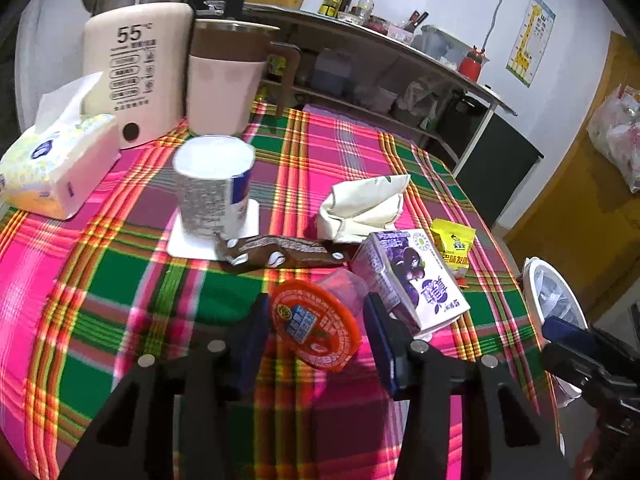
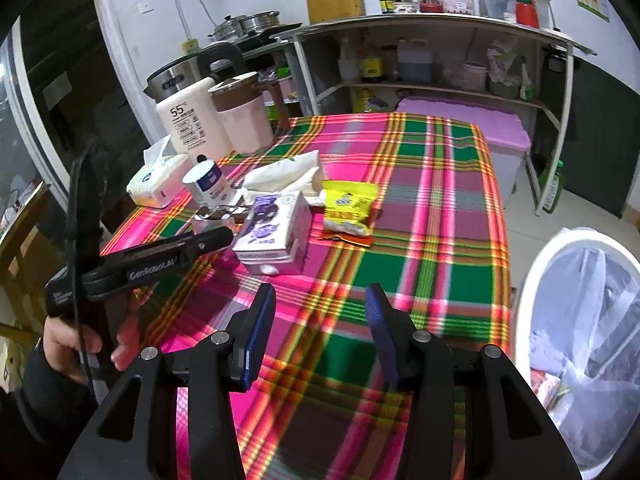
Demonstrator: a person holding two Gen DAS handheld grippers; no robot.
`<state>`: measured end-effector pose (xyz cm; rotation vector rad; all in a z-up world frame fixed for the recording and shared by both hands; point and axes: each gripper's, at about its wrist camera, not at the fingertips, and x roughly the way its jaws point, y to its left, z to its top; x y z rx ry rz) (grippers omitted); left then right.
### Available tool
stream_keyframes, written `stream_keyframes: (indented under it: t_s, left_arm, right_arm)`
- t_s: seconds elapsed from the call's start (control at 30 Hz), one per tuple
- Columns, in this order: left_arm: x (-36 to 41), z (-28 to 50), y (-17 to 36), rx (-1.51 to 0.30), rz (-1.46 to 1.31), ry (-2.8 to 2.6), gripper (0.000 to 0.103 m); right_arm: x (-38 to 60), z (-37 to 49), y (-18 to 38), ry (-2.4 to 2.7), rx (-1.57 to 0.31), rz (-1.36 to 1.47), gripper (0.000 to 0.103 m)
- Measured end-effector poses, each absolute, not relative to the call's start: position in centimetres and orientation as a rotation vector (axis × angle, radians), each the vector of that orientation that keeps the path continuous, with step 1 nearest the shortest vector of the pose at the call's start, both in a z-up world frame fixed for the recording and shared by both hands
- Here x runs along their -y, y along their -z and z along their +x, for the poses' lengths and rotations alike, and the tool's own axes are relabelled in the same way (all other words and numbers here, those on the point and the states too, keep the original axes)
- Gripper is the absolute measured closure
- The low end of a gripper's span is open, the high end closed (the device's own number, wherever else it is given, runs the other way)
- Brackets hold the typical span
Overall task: Collect trash
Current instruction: 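Grasp the orange-lidded cup with the left gripper while the right gripper grasps the purple milk carton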
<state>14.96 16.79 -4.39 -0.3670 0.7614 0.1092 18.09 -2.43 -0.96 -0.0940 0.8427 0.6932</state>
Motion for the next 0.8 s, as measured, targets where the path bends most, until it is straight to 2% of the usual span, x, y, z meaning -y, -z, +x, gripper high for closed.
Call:
stream_keyframes:
  t_s: [0.37,0.8]
  left_arm:
    - [-18.8,11.5,4.1,-0.72,-0.392,-0.153,0.054]
    - [-19.5,10.6,4.2,-0.702,-0.421,-0.135,0.054]
  right_arm:
    - [-3.8,19.0,2.3,-0.74,-0.839,-0.192,0.047]
    - [-6.8,20.1,4.0,-0.677,-0.853,-0.259,0.045]
